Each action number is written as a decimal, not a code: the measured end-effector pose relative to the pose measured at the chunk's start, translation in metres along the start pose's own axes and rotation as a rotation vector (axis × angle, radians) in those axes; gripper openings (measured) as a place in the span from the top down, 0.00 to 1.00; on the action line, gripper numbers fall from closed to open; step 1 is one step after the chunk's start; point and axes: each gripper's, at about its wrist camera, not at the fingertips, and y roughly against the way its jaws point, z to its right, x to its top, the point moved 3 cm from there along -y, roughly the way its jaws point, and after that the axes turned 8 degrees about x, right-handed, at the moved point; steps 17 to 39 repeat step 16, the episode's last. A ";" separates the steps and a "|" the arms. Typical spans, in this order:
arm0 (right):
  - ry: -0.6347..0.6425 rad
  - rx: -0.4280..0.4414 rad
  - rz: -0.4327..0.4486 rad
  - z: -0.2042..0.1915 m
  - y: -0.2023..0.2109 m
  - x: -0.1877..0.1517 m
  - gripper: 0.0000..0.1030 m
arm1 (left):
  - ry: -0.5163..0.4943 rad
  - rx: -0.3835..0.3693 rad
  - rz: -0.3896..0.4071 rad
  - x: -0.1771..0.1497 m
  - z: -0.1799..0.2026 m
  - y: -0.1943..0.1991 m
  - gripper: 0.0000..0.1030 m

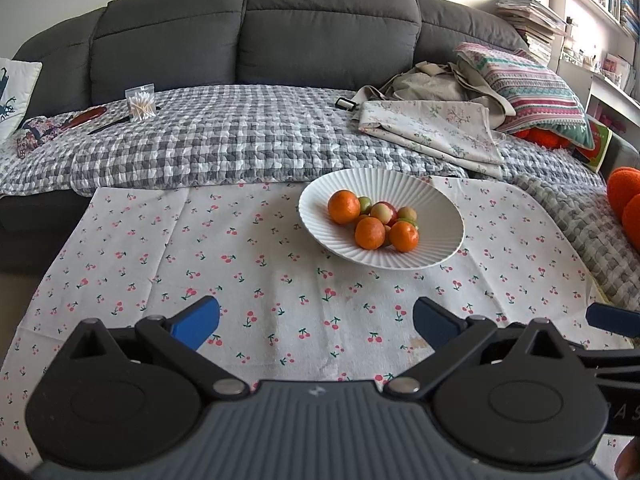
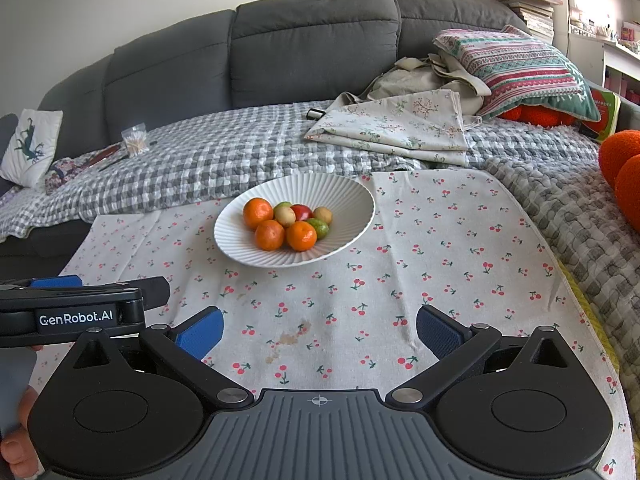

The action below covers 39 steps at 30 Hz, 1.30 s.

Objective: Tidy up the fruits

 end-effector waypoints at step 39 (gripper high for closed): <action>0.001 0.000 0.000 -0.001 0.000 0.000 0.00 | 0.002 0.000 0.001 0.000 -0.001 0.000 0.01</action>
